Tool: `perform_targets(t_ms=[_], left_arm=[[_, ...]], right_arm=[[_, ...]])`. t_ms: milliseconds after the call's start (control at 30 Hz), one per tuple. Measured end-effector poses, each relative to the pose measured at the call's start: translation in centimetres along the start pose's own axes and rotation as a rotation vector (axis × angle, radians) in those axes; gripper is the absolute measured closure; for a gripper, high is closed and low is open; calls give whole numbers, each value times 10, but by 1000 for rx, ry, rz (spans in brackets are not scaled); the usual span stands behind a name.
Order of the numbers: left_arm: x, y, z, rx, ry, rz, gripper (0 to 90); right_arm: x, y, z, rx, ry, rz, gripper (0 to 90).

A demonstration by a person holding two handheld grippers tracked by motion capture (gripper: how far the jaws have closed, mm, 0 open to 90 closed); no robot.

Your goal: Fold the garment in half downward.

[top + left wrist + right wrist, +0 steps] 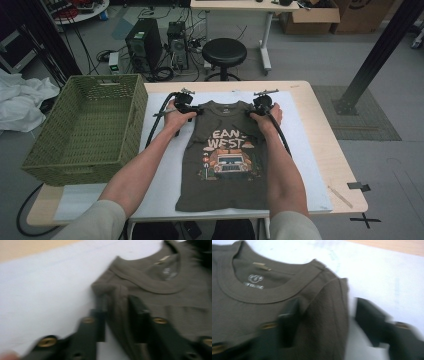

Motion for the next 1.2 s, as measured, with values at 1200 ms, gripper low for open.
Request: perform_targets(t_ms=[1200], left_arm=[[82, -12, 156, 220, -194, 95, 862]], right_arm=[[-51, 0, 169, 238, 435, -296, 874]])
Point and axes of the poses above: each handheld gripper's, and its own axes: z roughly backward along the jaws, y roughly out of its top, x roughly to its right, the point moved 7 cm from there along -z, roughly forward along the jaws, and after that the axes turned 14 degrees about x, right-handed, at the moved point
